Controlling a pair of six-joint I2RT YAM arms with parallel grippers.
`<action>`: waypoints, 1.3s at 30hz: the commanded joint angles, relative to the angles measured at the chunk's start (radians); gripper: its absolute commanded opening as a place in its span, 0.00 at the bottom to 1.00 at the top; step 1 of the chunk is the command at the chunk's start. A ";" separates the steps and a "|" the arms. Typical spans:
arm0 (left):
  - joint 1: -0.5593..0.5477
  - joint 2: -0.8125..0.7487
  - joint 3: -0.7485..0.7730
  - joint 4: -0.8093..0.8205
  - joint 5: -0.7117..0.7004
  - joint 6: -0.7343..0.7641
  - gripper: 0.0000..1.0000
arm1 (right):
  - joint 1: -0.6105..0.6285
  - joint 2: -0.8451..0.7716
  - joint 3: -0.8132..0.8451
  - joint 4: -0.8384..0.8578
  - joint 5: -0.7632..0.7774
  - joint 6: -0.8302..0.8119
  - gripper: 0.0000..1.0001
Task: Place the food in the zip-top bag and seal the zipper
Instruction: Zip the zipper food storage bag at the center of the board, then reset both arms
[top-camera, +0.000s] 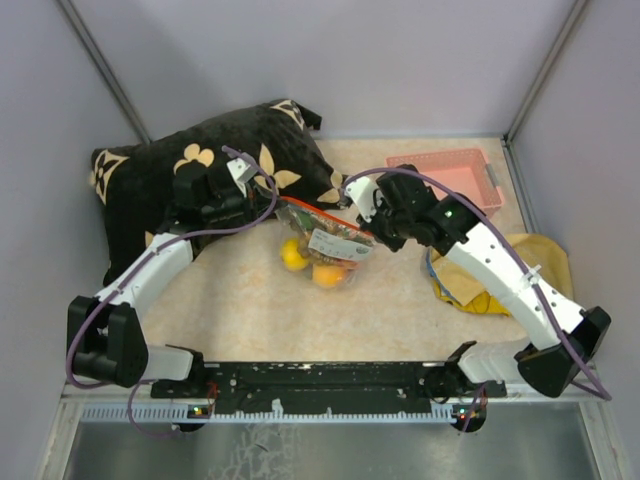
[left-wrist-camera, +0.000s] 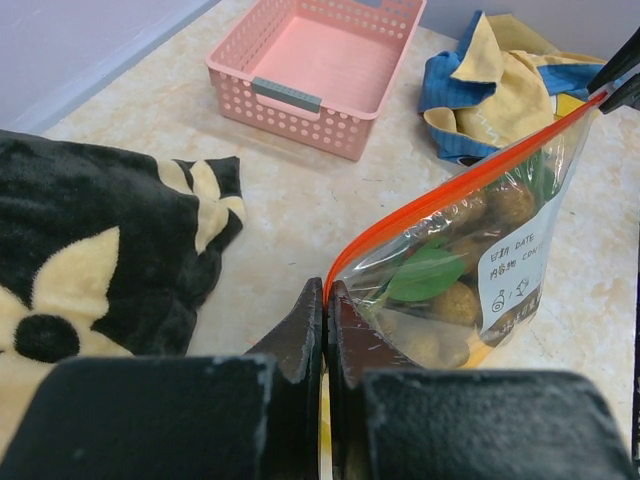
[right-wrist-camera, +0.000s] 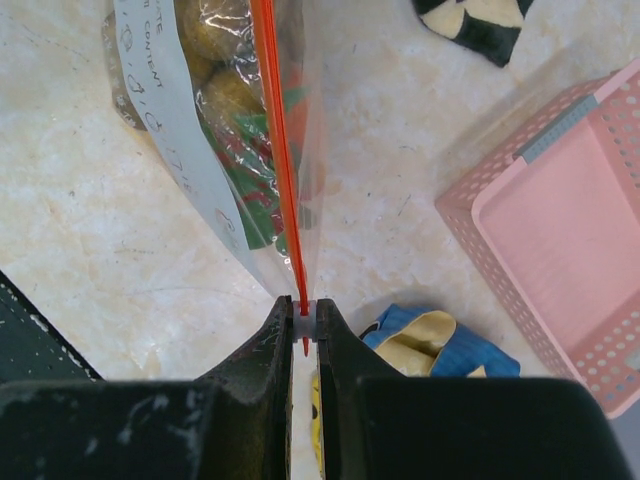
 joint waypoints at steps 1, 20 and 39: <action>0.019 0.000 0.021 0.028 -0.049 0.010 0.00 | -0.022 -0.076 -0.024 -0.027 0.073 0.030 0.00; 0.006 -0.057 -0.067 0.112 0.000 -0.125 0.14 | -0.025 -0.143 -0.162 0.109 -0.040 0.087 0.01; 0.004 -0.500 -0.167 -0.103 -0.395 -0.288 0.79 | -0.026 -0.356 -0.265 0.310 0.125 0.262 0.74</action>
